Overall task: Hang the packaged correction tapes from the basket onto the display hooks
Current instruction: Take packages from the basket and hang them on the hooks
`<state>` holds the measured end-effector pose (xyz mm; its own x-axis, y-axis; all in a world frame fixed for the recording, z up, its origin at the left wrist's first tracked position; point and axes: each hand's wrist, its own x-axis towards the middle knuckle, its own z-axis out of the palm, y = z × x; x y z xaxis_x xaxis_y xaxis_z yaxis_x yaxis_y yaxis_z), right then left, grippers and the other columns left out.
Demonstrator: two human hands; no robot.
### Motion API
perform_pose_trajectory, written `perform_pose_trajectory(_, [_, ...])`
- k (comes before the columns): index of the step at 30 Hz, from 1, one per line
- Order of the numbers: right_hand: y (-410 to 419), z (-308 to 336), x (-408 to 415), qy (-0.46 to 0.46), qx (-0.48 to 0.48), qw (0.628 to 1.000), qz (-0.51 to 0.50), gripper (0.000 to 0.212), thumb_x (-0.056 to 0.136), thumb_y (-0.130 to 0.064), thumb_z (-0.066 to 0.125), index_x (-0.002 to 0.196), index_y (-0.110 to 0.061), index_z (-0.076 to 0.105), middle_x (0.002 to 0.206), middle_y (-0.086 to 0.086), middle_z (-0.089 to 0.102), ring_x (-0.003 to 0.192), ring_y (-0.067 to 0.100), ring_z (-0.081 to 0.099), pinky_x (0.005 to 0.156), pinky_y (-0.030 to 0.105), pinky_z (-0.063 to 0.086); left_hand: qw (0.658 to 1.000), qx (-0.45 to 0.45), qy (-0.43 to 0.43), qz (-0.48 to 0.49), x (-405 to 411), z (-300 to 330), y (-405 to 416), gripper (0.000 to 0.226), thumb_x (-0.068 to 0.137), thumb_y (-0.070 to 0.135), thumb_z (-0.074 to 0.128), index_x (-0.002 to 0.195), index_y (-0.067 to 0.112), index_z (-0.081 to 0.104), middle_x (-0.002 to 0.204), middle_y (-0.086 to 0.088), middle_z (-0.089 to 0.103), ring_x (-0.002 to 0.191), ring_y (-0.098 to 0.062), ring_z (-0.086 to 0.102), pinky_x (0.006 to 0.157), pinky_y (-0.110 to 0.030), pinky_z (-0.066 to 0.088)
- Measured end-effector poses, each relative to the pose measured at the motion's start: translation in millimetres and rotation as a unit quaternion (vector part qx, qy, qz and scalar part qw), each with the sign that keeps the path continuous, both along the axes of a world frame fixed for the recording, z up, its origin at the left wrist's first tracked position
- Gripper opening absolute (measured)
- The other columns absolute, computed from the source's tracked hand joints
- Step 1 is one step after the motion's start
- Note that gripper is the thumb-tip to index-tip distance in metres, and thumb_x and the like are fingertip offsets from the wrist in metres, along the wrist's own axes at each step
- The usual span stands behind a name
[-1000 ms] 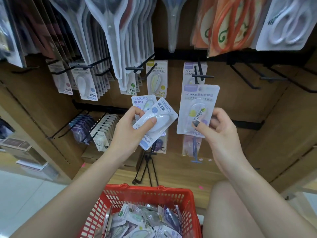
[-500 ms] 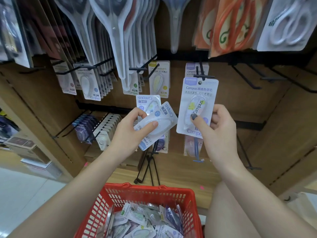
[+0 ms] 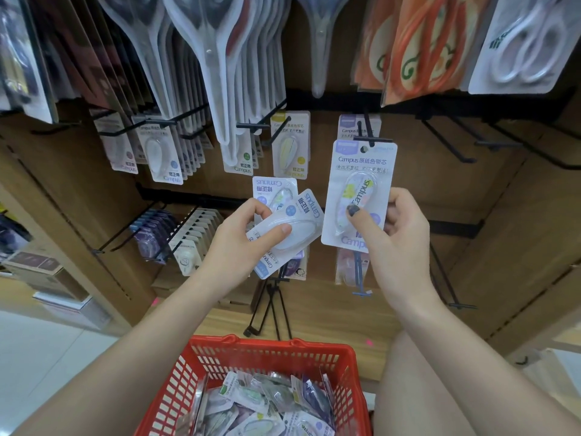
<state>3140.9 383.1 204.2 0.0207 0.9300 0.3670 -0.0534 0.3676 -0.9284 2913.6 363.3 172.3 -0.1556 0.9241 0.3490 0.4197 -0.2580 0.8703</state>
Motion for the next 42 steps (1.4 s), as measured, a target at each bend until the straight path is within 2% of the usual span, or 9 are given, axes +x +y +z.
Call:
perform_pose_trajectory(6, [1.1, 0.6, 2.6, 0.003, -0.01, 1.0, 0.013, 0.014, 0.095, -0.007, 0.072, 0.1, -0.019, 0.066, 0.095, -0.004, 0.078, 0.084, 0.014, 0.075, 0.066, 0.026, 0.059, 1.0, -0.006, -0.002, -0.003, 0.3, 0.4, 0.2, 0.031, 0.084, 0.058, 0.071, 0.084, 0.031, 0.055, 0.086, 0.021, 0.068, 0.074, 0.001, 0.066, 0.053, -0.015, 0.048])
perform_pose_trajectory(13, [8.3, -4.1, 2.9, 0.014, -0.051, 0.998, 0.015, 0.012, 0.094, -0.013, 0.075, 0.102, -0.02, 0.068, 0.099, 0.0, 0.08, 0.091, 0.02, 0.078, 0.073, 0.032, 0.065, 1.0, -0.011, -0.002, -0.002, 0.1, -1.2, 1.2, 0.028, 0.088, 0.052, 0.073, 0.086, 0.03, 0.056, 0.088, 0.021, 0.068, 0.074, -0.001, 0.068, 0.051, -0.017, 0.049])
perform_pose_trajectory(15, [22.2, -2.5, 0.1, 0.023, -0.088, 0.996, 0.022, 0.012, 0.093, -0.016, 0.075, 0.103, -0.019, 0.069, 0.097, -0.001, 0.08, 0.091, 0.017, 0.079, 0.075, 0.031, 0.064, 1.0, -0.013, -0.002, -0.002, 0.4, -2.0, 2.2, 0.026, 0.09, 0.048, 0.074, 0.087, 0.029, 0.057, 0.091, 0.021, 0.069, 0.079, 0.0, 0.069, 0.053, -0.016, 0.049])
perform_pose_trajectory(20, [87.6, 1.5, -10.8, 0.005, -0.184, 0.983, -0.005, 0.016, 0.091, -0.02, 0.079, 0.103, -0.017, 0.068, 0.102, -0.002, 0.08, 0.097, 0.02, 0.077, 0.096, 0.047, 0.061, 1.0, -0.017, -0.007, 0.017, -1.0, -2.9, 5.4, 0.026, 0.092, 0.046, 0.074, 0.088, 0.027, 0.056, 0.087, 0.02, 0.067, 0.073, 0.0, 0.069, 0.049, -0.018, 0.048])
perform_pose_trajectory(25, [131.4, 7.0, -17.3, 0.04, -0.247, 0.968, -0.003, 0.018, 0.091, -0.015, 0.08, 0.1, -0.013, 0.065, 0.109, 0.009, 0.077, 0.098, 0.024, 0.077, 0.092, 0.041, 0.063, 0.999, -0.023, -0.015, 0.032, -4.0, 1.6, 5.3, 0.026, 0.092, 0.046, 0.074, 0.088, 0.027, 0.056, 0.078, 0.023, 0.065, 0.067, 0.002, 0.065, 0.049, -0.016, 0.045])
perform_pose_trajectory(30, [139.4, 6.6, -19.1, 0.055, -0.292, 0.955, 0.01, 0.053, 0.091, -0.023, 0.082, 0.135, -0.006, 0.057, 0.127, 0.011, 0.069, 0.109, 0.025, 0.071, 0.094, 0.037, 0.061, 1.0, -0.021, -0.013, 0.012, -7.4, 10.4, -2.6, 0.028, 0.09, 0.047, 0.074, 0.09, 0.024, 0.058, 0.078, 0.022, 0.064, 0.072, 0.002, 0.062, 0.055, -0.019, 0.048])
perform_pose_trajectory(34, [112.5, 4.7, -25.4, -0.031, -0.341, 0.939, -0.001, 0.071, 0.089, -0.042, 0.079, 0.143, -0.013, 0.045, 0.126, 0.011, 0.057, 0.114, 0.028, 0.063, 0.098, 0.04, 0.057, 1.0, -0.014, -0.008, 0.0, -11.5, 13.4, -9.8, 0.024, 0.094, 0.037, 0.075, 0.085, 0.025, 0.057, 0.075, 0.023, 0.063, 0.069, 0.004, 0.062, 0.053, -0.014, 0.046])
perform_pose_trajectory(38, [57.8, -3.7, -32.3, 0.016, -0.338, 0.919, 0.201, 0.053, 0.097, -0.047, 0.068, 0.132, -0.008, 0.059, 0.124, 0.014, 0.072, 0.108, 0.026, 0.074, 0.084, 0.036, 0.061, 0.999, -0.021, -0.02, -0.031, -15.5, 15.3, -18.5, 0.021, 0.094, 0.033, 0.076, 0.088, 0.023, 0.058, 0.077, 0.02, 0.066, 0.071, 0.003, 0.066, 0.054, -0.013, 0.046])
perform_pose_trajectory(42, [21.8, -3.3, -36.0, 0.042, -0.309, 0.885, 0.346, 0.04, 0.101, -0.04, 0.064, 0.132, -0.014, 0.068, 0.13, 0.011, 0.073, 0.122, 0.027, 0.07, 0.104, 0.045, 0.055, 0.997, -0.034, -0.015, -0.063, -17.5, 15.2, -30.5, 0.021, 0.093, 0.03, 0.078, 0.093, 0.021, 0.06, 0.089, 0.016, 0.07, 0.079, 0.0, 0.069, 0.058, -0.013, 0.049])
